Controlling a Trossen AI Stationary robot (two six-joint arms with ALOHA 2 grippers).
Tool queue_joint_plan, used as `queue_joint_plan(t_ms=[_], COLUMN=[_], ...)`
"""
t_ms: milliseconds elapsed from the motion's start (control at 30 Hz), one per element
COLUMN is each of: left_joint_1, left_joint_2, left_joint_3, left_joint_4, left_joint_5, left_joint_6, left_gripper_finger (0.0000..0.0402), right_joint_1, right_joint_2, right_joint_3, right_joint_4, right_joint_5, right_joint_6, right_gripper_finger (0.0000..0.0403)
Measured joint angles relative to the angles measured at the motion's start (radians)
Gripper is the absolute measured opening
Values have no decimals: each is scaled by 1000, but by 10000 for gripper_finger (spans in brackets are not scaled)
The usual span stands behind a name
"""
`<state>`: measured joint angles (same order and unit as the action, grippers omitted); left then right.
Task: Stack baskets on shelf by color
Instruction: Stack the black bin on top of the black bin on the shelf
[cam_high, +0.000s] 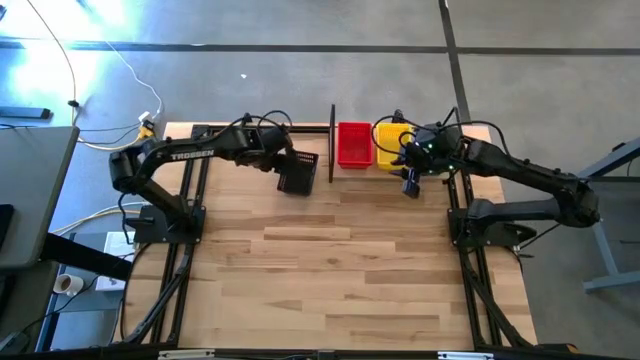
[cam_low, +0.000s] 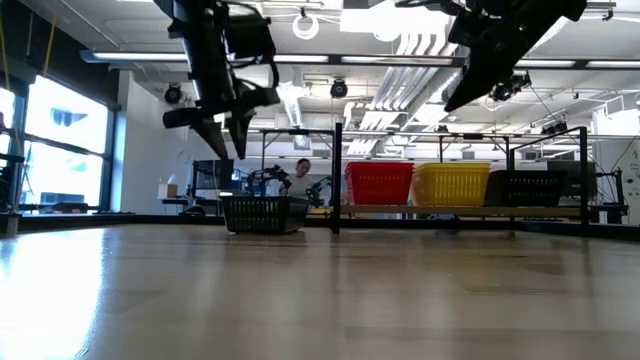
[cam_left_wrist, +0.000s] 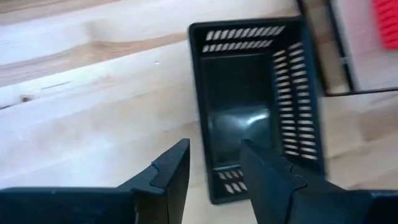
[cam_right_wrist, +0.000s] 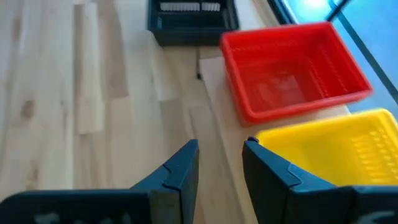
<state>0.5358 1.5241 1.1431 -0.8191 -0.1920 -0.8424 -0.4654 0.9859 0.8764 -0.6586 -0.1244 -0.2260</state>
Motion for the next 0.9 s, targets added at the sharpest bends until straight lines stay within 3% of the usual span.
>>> queue_joint_plan(t_ms=[167,667,767,900], left_joint_1=[36,67,72,75], left_joint_2=[81,260,281,302], left_joint_3=[0,-1,-1,-1], left_joint_4=[22,93,94,122], left_joint_5=[58,53,57,95], left_joint_6=[55,58,59,59], left_gripper_finger=[131,129,113,64], right_joint_1=[57,153,172,198], right_joint_2=[0,0,0,0], right_joint_3=[0,0,0,0], right_joint_4=[45,138,160,178], right_joint_5=[12,95,94,95], right_joint_6=[9,9,11,48], right_gripper_finger=[110,110,110,110])
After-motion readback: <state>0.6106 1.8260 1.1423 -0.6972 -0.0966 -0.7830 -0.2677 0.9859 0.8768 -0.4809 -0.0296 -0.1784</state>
